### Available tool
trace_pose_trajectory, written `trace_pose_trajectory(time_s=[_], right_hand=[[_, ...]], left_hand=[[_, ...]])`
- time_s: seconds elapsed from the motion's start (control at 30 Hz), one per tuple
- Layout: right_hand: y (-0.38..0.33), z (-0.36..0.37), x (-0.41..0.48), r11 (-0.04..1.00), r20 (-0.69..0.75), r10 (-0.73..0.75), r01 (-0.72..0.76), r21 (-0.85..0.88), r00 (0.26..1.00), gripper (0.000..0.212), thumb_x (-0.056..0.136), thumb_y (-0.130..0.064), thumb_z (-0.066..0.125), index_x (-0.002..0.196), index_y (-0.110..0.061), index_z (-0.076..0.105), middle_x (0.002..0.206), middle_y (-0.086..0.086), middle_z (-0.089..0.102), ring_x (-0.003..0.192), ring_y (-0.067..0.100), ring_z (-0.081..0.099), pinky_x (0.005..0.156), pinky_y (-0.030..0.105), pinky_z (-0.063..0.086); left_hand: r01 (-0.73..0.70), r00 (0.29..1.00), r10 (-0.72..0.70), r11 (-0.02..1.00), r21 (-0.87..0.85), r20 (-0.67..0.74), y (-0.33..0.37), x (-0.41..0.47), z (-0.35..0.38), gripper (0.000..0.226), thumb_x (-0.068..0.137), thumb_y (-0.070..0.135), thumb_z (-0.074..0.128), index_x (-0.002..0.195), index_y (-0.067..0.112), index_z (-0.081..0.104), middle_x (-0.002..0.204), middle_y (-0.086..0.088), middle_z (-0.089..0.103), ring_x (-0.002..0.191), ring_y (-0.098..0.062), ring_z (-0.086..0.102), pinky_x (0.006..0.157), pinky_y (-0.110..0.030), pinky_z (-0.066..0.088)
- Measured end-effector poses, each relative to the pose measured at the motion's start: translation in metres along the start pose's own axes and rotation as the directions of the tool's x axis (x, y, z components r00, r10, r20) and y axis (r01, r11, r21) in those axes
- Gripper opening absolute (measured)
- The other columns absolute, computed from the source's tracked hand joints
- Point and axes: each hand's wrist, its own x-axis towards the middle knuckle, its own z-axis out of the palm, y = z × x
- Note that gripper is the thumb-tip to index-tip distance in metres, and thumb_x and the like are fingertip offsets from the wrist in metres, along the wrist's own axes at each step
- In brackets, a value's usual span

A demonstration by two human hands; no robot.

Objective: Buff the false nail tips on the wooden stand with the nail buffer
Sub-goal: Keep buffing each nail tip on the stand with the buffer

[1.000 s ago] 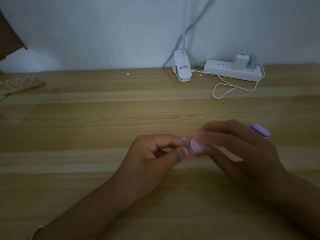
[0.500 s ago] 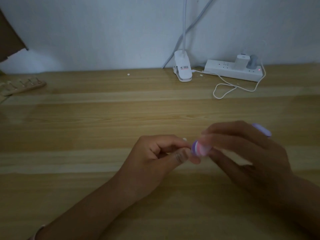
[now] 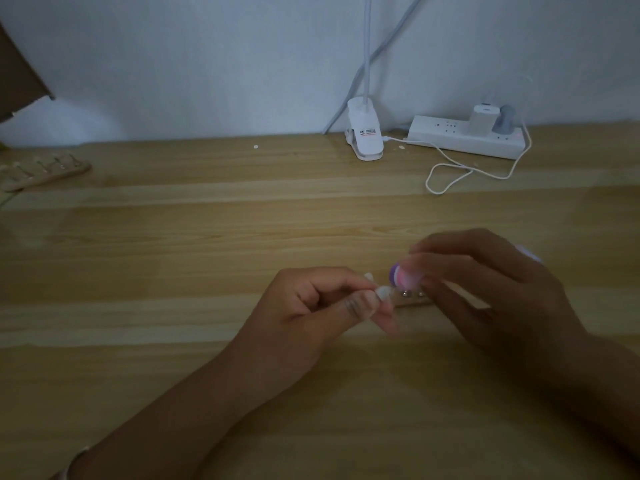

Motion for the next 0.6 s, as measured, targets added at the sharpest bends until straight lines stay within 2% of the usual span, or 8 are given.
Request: trace_pose_trajectory(time_s=[0.03, 0.07, 0.17, 0.23, 0.37, 0.43, 0.5, 0.6], right_hand=[[0.002, -0.001, 0.000, 1.000, -0.012, 0.025, -0.025, 0.008, 1.000, 0.024, 0.093, -0.001, 0.065, 0.110, -0.016, 0.073, 0.108, 0.004, 0.068, 0.096, 0.017, 0.068, 0.079, 0.036, 0.054], [0.000, -0.001, 0.001, 0.999, -0.027, 0.023, -0.022, 0.027, 0.999, 0.025, 0.093, -0.003, 0.066, 0.112, -0.019, 0.072, 0.110, 0.003, 0.068, 0.099, 0.015, 0.067, 0.079, 0.037, 0.054], [-0.011, 0.001, -0.001, 0.995, -0.032, -0.095, 0.095, 0.015, 0.995, 0.025, 0.100, -0.010, 0.060, 0.118, -0.025, 0.071, 0.113, -0.002, 0.065, 0.108, 0.006, 0.060, 0.098, 0.016, 0.038], [-0.009, 0.001, -0.002, 0.989, 0.013, -0.147, 0.147, -0.029, 0.989, 0.024, 0.100, -0.007, 0.058, 0.117, -0.016, 0.072, 0.111, 0.003, 0.067, 0.108, 0.010, 0.059, 0.100, 0.016, 0.035], [0.002, -0.003, -0.001, 0.997, -0.029, -0.038, 0.036, -0.075, 0.999, 0.023, 0.094, 0.001, 0.064, 0.109, -0.013, 0.075, 0.108, 0.009, 0.069, 0.096, 0.022, 0.068, 0.078, 0.038, 0.054], [-0.008, -0.003, -0.001, 0.997, -0.067, -0.072, 0.072, -0.009, 0.995, 0.024, 0.097, -0.007, 0.064, 0.116, -0.019, 0.072, 0.112, 0.006, 0.068, 0.100, 0.018, 0.067, 0.087, 0.029, 0.049], [-0.016, -0.001, -0.002, 0.984, -0.018, -0.177, 0.177, -0.001, 0.984, 0.025, 0.101, -0.010, 0.059, 0.122, -0.018, 0.068, 0.115, 0.005, 0.067, 0.108, 0.016, 0.063, 0.099, 0.021, 0.041], [-0.003, -0.001, 0.000, 0.980, 0.033, -0.178, 0.180, -0.079, 0.983, 0.025, 0.094, 0.000, 0.063, 0.116, -0.010, 0.070, 0.110, 0.011, 0.069, 0.104, 0.021, 0.064, 0.097, 0.022, 0.043]], left_hand=[[0.008, 1.000, -0.009, 1.000, -0.006, -0.003, 0.000, 0.000, 0.000, 0.021, 0.090, 0.004, 0.054, 0.092, -0.012, 0.068, 0.080, -0.019, 0.072, 0.049, 0.014, 0.054, 0.056, 0.005, 0.036], [0.018, 1.000, -0.018, 1.000, -0.009, 0.002, 0.000, 0.001, -0.001, 0.020, 0.090, 0.003, 0.054, 0.092, -0.012, 0.067, 0.080, -0.019, 0.072, 0.049, 0.014, 0.054, 0.056, 0.005, 0.036], [0.026, 0.998, -0.024, 0.999, -0.019, 0.058, -0.001, 0.001, -0.001, 0.018, 0.093, -0.003, 0.052, 0.091, -0.010, 0.068, 0.074, -0.008, 0.072, 0.051, 0.014, 0.055, 0.056, 0.004, 0.037], [0.023, 0.997, -0.022, 1.000, -0.009, 0.079, -0.001, 0.000, -0.001, 0.018, 0.094, -0.002, 0.051, 0.090, -0.008, 0.068, 0.072, -0.009, 0.071, 0.050, 0.014, 0.054, 0.057, 0.004, 0.037], [0.036, 0.999, -0.036, 0.999, 0.010, 0.034, -0.001, 0.000, -0.002, 0.019, 0.094, -0.001, 0.052, 0.089, -0.010, 0.068, 0.072, -0.017, 0.070, 0.047, 0.012, 0.053, 0.057, 0.003, 0.037], [0.040, 0.998, -0.040, 0.999, 0.012, 0.050, 0.000, 0.000, -0.003, 0.020, 0.095, 0.001, 0.051, 0.088, -0.009, 0.067, 0.069, -0.015, 0.068, 0.047, 0.011, 0.053, 0.054, 0.003, 0.036], [0.037, 0.995, -0.038, 0.999, 0.010, 0.088, 0.002, 0.000, -0.001, 0.021, 0.095, 0.002, 0.049, 0.085, -0.003, 0.067, 0.065, -0.010, 0.065, 0.048, 0.011, 0.053, 0.054, 0.003, 0.036], [0.067, 0.993, -0.069, 0.998, 0.020, 0.095, 0.005, 0.000, -0.002, 0.024, 0.097, 0.002, 0.046, 0.082, -0.001, 0.064, 0.062, -0.008, 0.061, 0.045, 0.009, 0.049, 0.052, 0.002, 0.036]])
